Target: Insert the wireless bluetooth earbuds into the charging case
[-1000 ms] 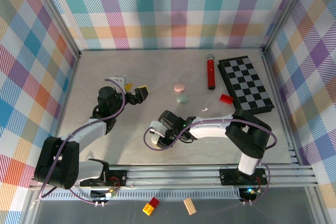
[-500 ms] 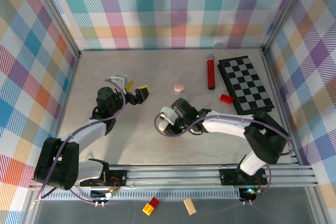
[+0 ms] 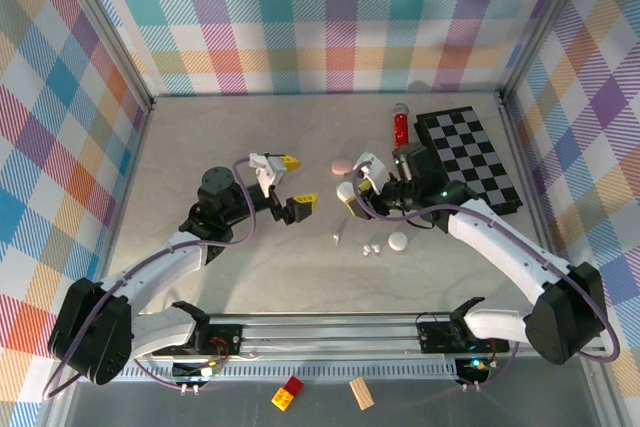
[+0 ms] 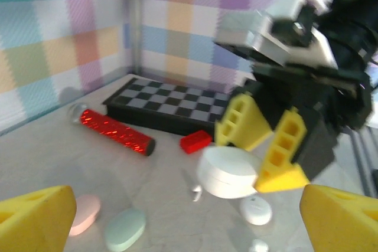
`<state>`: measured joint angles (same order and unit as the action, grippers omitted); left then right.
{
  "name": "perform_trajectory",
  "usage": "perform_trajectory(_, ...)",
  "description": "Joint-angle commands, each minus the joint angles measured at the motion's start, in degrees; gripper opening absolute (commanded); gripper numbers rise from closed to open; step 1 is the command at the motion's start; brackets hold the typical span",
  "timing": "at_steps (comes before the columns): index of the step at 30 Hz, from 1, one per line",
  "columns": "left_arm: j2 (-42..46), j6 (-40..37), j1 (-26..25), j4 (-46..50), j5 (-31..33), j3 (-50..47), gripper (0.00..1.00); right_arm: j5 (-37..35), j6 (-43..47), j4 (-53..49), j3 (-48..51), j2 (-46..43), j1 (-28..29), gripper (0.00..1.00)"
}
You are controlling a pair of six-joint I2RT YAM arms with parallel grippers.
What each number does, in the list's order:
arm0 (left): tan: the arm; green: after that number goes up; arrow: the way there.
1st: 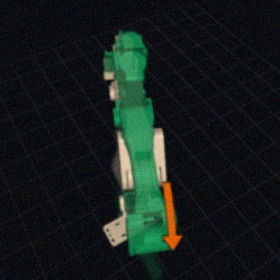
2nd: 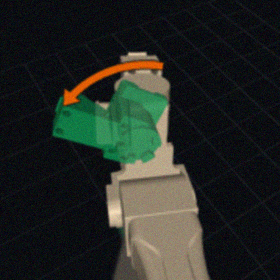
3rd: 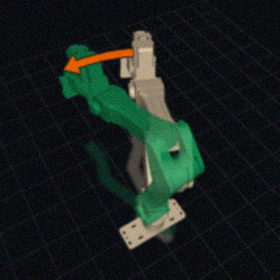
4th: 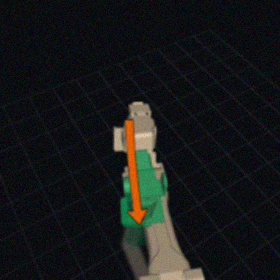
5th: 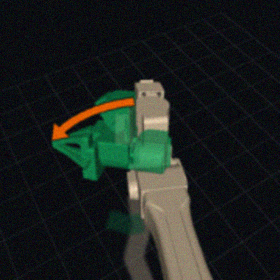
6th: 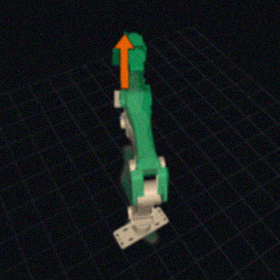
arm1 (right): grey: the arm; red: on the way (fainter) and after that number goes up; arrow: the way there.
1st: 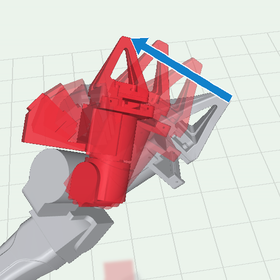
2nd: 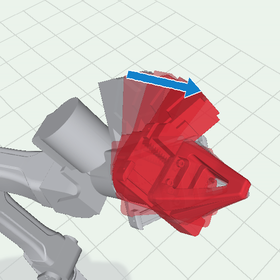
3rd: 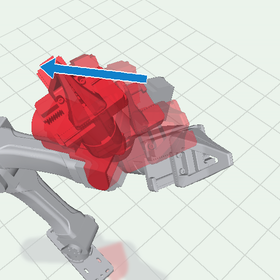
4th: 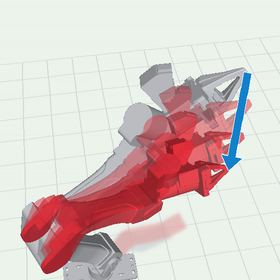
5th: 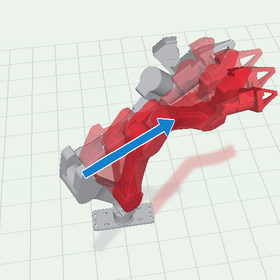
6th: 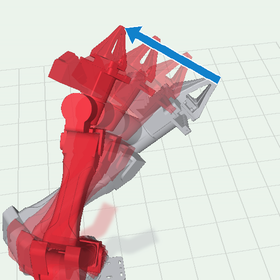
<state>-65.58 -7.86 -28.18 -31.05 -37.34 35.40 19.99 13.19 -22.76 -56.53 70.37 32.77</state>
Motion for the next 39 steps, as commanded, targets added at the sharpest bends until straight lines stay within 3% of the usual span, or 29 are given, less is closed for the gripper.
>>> perform_trajectory(1,0.6,-8.0,-2.7,9.7,-4.1,3.4,0.93,6.5,4.5,-6.6,-4.2,-2.0,-0.3,0.36)
perform_trajectory(6,-0.8,-8.8,-6.0,9.7,-6.3,4.1,0.86,14.3,7.8,-11.3,-8.7,-3.1,-0.3,0.36)
perform_trajectory(12,-1.0,-14.4,-8.5,20.0,-7.4,8.3,0.79,19.6,10.6,-13.9,-10.7,-3.9,-0.3,0.36)
perform_trajectory(20,-3.3,-13.8,-10.1,23.2,-10.3,11.2,0.72,24.5,12.6,-17.7,-11.7,-2.5,-0.3,0.36)
perform_trajectory(39,-5.9,-7.0,-10.7,19.5,-15.2,13.4,0.57,22.7,14.4,-19.7,-12.1,-1.2,-0.3,0.36)
